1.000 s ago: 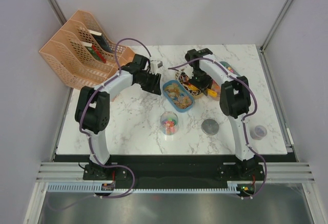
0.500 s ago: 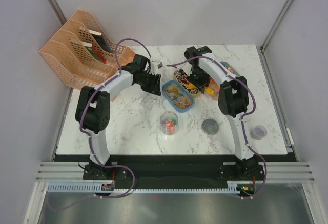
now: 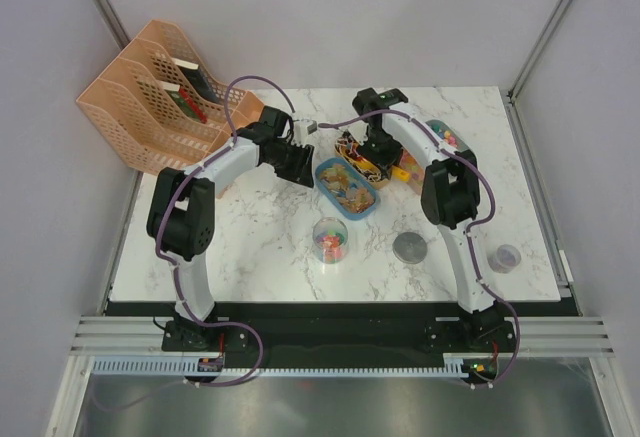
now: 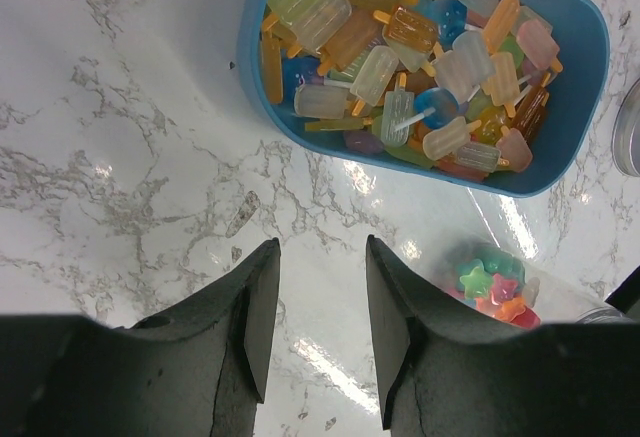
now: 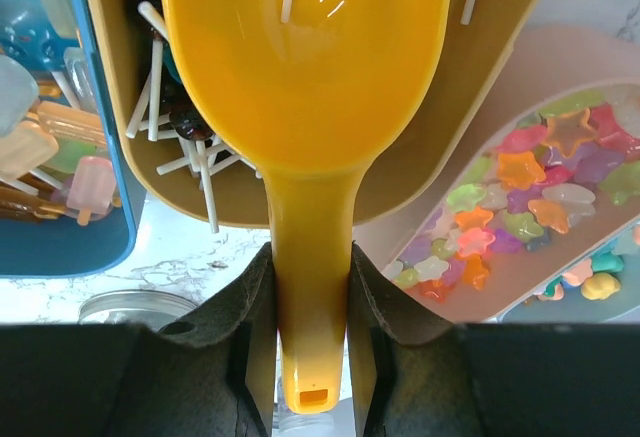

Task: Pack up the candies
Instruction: Scoop the fake candies from the storage box.

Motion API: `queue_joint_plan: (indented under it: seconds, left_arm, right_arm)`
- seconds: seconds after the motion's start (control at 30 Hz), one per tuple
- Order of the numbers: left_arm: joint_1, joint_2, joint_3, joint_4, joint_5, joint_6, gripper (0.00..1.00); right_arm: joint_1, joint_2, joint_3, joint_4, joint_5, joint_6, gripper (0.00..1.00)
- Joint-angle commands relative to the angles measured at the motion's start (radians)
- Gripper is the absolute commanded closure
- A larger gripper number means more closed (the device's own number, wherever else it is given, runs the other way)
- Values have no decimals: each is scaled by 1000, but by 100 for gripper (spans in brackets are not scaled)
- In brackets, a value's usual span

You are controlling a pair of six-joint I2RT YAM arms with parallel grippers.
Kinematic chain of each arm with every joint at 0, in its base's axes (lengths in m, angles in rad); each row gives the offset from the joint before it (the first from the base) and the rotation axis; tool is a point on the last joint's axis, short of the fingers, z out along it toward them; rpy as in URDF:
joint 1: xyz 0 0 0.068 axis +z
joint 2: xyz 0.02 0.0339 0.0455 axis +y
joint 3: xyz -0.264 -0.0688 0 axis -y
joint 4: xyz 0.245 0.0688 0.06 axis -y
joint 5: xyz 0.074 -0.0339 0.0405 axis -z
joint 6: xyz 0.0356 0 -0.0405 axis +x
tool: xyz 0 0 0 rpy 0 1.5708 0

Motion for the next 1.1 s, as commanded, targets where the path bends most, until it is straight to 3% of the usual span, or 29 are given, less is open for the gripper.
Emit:
queue_joint_plan:
  seconds: [0.0, 0.17, 0.37, 0.5, 0.8, 1.07]
  left_arm:
    - [2, -42, 4, -10, 6, -4, 53]
    - [4, -59, -17, -10, -9, -2, 53]
    - [2, -75, -21, -10, -26, -11, 53]
    - [4, -83, -22, -13, -46, 12, 53]
    - [35, -80, 38, -92, -74, 65, 52]
    - [47, -79, 91, -145, -106, 107, 52]
  right_arm:
    - [11, 24, 39, -96, -15, 4, 100]
    - [2, 26, -17, -87, -22, -2, 100]
    - [-35, 70, 50, -71, -34, -10, 100]
    - [-63, 57, 55, -58, -134, -39, 100]
    - [-80, -121, -252, 204, -192, -88, 100]
    - [-83, -218, -385, 415, -229, -41, 100]
